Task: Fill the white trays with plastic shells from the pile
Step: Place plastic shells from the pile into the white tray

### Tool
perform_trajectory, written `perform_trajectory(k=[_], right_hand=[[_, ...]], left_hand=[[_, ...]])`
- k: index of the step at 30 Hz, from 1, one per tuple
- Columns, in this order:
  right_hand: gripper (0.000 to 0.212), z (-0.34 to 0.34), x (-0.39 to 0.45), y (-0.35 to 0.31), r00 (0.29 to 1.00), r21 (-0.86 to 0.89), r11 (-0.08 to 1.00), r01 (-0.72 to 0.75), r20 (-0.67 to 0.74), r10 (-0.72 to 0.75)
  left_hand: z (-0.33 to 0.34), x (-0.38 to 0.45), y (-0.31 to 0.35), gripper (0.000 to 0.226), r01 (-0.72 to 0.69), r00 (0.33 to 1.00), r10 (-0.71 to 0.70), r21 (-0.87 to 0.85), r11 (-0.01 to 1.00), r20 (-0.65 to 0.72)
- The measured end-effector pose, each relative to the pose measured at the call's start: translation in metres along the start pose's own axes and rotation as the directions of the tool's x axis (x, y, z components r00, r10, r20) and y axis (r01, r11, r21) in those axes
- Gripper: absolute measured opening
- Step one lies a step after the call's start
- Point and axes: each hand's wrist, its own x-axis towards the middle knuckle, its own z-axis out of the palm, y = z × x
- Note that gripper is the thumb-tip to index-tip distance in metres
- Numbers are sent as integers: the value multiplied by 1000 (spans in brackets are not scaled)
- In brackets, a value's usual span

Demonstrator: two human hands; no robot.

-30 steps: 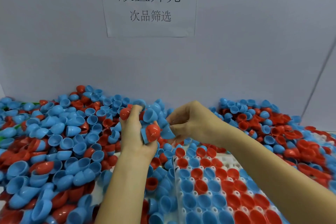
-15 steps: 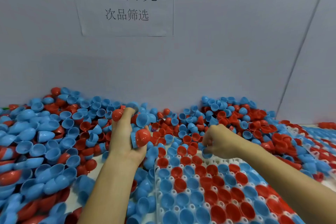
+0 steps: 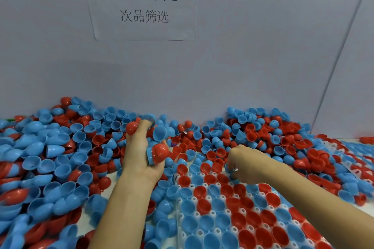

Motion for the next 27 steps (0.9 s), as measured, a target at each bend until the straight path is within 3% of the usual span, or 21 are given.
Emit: perform_trajectory(k=[2,7,10,16,23,27], right_hand=[[9,-3,0,0,1000,-6,1000,13,-14,-13],[20,-3,-3,0,999,-11,999,42,-7,-42],[23,-5,-2,4,997,17,999,49,-62,-47],[15,-6,-1,-5,988,147,983,111,-121,-94],[12,-2,1,-18,986,77,990,115,-132,-104],[10,-4,2,-15,980,202,970,133,-172,-98]], left_hand=[[-1,1,0,18,-2,1000,2,5,1000,-10],[-2,3,0,30,10,1000,-10,5,1000,-9],[-2,2,0,21,7,1000,-7,13,1000,-6],[1,0,-1,21,4,1000,-4,-17,1000,-10],[1,1,-1,25,3,1000,-3,-22,1000,-25],[0,3,0,20,6,1000,-6,-51,999,-9]])
